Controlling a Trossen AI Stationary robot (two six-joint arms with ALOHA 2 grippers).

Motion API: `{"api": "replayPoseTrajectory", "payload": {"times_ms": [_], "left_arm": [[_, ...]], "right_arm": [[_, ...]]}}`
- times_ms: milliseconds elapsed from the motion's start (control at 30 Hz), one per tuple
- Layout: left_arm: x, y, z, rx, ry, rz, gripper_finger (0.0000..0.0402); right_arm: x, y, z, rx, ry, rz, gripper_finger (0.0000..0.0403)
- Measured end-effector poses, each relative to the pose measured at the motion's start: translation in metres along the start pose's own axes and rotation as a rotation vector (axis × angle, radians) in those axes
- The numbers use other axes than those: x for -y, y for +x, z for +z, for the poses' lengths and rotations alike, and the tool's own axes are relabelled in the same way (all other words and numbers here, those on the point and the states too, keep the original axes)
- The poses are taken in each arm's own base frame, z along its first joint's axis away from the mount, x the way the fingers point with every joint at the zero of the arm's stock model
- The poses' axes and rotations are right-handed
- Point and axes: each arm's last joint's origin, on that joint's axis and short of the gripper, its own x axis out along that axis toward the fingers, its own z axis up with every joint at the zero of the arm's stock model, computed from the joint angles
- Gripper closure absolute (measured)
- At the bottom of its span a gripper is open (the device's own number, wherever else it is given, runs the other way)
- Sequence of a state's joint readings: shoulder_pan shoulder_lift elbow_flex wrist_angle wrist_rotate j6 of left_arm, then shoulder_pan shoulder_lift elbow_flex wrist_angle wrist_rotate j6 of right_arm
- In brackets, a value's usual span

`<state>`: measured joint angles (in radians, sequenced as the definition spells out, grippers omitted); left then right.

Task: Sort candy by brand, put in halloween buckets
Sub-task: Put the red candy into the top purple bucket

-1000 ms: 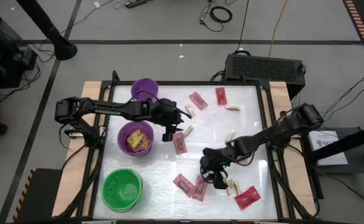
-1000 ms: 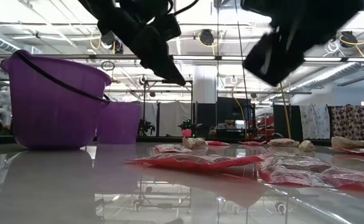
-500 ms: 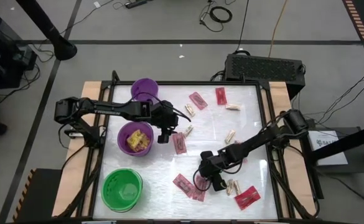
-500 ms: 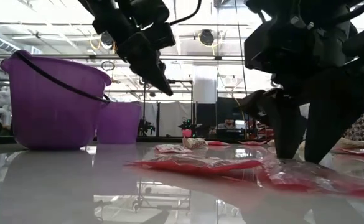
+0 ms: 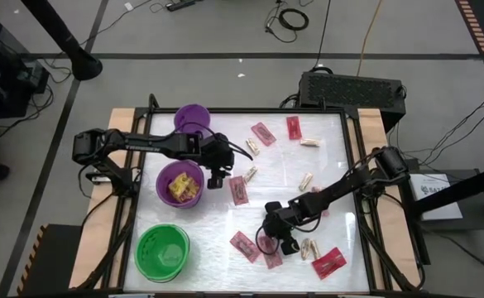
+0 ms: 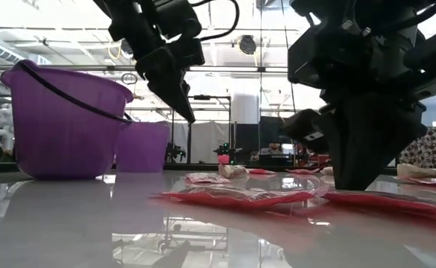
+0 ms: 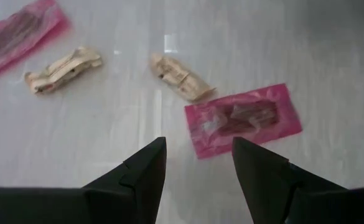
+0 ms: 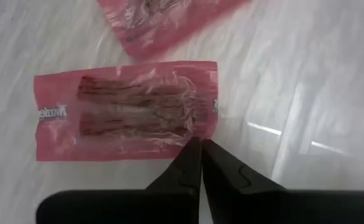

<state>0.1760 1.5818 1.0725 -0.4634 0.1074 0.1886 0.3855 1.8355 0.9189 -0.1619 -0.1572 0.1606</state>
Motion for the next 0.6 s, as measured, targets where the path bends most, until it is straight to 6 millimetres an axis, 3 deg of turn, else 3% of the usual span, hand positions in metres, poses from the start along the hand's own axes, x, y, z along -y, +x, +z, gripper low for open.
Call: {"api": "replayPoseTrajectory", "payload": {"times_ms": [200,367,600], "left_arm": [[0.0,0.0,0.0,0.002,0.001,0.001,0.021],[0.0,0.0,0.001,0.008,0.0,-0.012,0.021],[-0.002,0.003,0.006,0.1,-0.042,-0.192,0.021]], "right_arm": [[0.009,-0.021,0.005,0.041,0.05,-0.003,0.0402],[0.016,-0.05,0.016,0.146,0.085,-0.019,0.0402],[0.034,-0.101,0.026,0.32,0.122,-0.235,0.0403]]}}
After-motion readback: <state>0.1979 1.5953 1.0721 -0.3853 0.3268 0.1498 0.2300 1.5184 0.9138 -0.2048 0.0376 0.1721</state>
